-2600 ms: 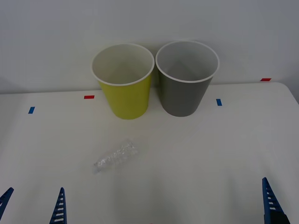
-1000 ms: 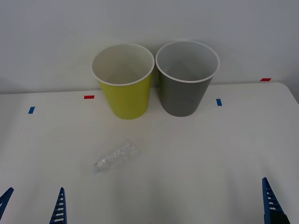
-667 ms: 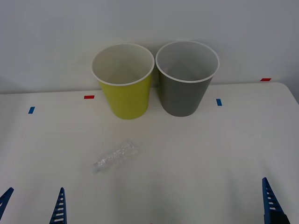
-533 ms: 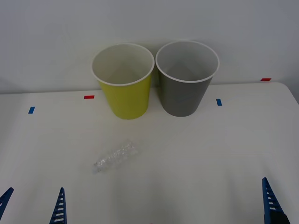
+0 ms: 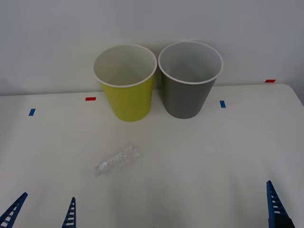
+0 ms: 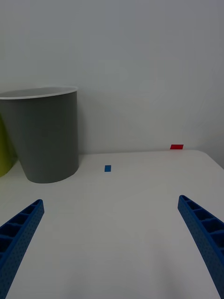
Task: Put cans in the gray bin and PET bottles in the light green bin.
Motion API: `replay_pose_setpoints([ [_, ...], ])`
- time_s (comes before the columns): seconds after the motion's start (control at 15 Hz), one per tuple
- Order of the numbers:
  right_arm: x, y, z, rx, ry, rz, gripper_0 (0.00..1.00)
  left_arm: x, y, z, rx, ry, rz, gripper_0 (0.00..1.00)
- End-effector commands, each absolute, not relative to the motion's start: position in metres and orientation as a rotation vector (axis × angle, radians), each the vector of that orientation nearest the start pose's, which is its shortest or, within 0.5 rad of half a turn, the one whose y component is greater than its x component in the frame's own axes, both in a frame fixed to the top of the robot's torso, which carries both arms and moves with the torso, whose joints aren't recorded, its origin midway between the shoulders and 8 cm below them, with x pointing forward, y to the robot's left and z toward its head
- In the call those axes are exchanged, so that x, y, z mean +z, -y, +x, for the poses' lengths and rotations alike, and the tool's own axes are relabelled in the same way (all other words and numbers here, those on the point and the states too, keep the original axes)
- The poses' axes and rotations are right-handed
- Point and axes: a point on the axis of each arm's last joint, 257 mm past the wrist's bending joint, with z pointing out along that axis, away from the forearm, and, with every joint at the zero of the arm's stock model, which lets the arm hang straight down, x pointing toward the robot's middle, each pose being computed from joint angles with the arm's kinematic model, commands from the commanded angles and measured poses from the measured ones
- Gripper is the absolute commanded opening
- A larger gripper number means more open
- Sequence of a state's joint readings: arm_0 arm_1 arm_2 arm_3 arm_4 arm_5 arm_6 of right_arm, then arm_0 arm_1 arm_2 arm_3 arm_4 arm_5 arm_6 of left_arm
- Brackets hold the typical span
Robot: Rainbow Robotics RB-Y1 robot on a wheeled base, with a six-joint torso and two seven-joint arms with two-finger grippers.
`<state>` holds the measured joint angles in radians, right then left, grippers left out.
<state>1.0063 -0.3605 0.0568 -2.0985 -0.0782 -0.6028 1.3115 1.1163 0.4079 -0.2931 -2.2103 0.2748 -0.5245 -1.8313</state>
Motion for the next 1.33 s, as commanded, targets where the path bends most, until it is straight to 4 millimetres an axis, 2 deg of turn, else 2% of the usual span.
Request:
replay_pose_setpoints([
  [0.07, -0.194, 0.308, 0.251, 0.043, -1.454, -0.009, 1.0, -0.215, -0.238, 0.24, 0.039, -1.572, 0.23, 1.0],
  [0.6, -0.194, 0.308, 0.251, 0.043, -1.454, -0.009, 1.0, -0.241, -0.219, 0.269, -0.043, -1.652, 0.486, 1.0],
  [1.0, -0.194, 0.308, 0.251, 0.043, -1.454, -0.009, 1.0, -0.246, -0.214, 0.29, -0.072, -1.671, 0.597, 1.0],
  [1.33, -0.194, 0.308, 0.251, 0.043, -1.454, -0.009, 1.0, -0.261, -0.212, 0.314, -0.065, -1.761, 0.721, 1.0],
])
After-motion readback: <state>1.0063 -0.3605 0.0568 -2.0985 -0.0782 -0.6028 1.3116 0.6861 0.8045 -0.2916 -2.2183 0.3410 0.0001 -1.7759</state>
